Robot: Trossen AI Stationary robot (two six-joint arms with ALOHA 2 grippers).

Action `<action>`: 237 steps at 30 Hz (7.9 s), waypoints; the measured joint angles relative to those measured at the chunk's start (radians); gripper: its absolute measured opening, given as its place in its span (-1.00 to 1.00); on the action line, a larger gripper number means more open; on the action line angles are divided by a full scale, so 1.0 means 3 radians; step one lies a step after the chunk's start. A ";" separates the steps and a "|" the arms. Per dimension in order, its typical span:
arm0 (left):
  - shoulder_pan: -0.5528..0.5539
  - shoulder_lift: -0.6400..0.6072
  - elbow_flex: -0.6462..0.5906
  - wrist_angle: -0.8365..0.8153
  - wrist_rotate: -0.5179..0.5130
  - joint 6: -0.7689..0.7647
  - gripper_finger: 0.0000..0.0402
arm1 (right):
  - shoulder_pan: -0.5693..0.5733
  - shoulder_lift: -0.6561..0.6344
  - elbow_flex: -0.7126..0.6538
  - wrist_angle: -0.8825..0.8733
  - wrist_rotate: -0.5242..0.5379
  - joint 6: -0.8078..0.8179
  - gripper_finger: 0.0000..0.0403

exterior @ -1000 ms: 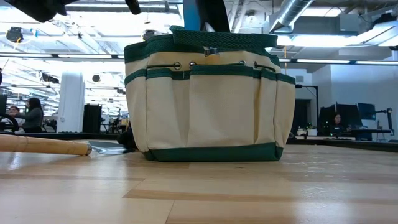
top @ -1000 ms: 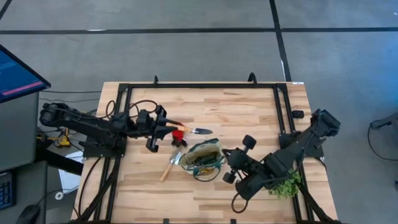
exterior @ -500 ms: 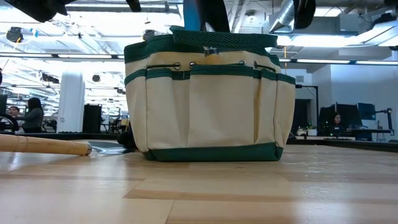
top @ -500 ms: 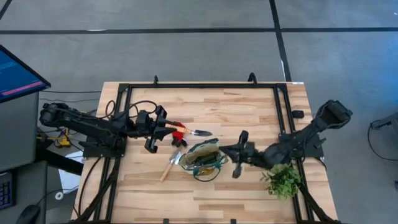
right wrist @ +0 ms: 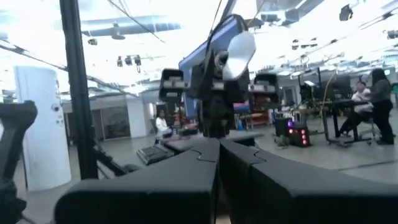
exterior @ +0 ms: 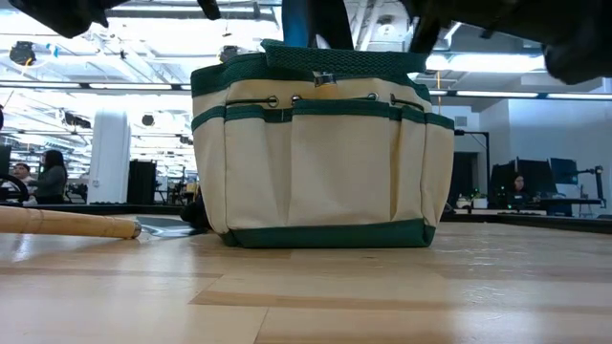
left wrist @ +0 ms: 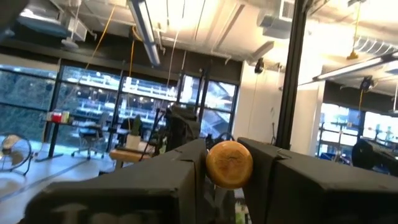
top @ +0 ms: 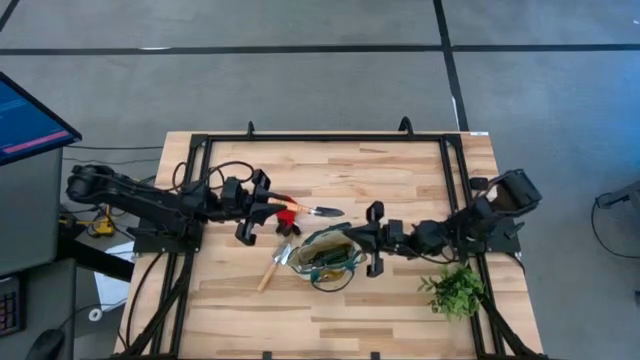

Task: Pick & Place Garden tools in Gardening bag
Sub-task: Put the bottom trowel into the gardening bag, then adjust the gardening bag

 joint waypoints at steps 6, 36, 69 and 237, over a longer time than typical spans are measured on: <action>0.0000 0.0125 0.0001 0.0159 -0.0001 0.0000 -0.74 | -0.0115 0.0102 0.0155 0.0025 -0.0065 -0.0030 -1.00; 0.0000 0.0123 0.0001 0.0181 -0.0004 -0.0022 -0.74 | -0.0345 0.0034 0.0620 -0.0144 -0.0327 0.0145 -0.21; 0.0001 0.0097 0.0001 0.0140 0.0097 -0.0201 -0.18 | -0.0002 -0.0782 0.0626 -0.1680 0.0310 -0.0034 -1.00; -0.0394 -0.0096 -0.0047 -0.2720 -0.0225 -0.0629 -0.99 | 0.1269 -0.0166 0.1980 -0.6384 0.0661 0.3382 -1.00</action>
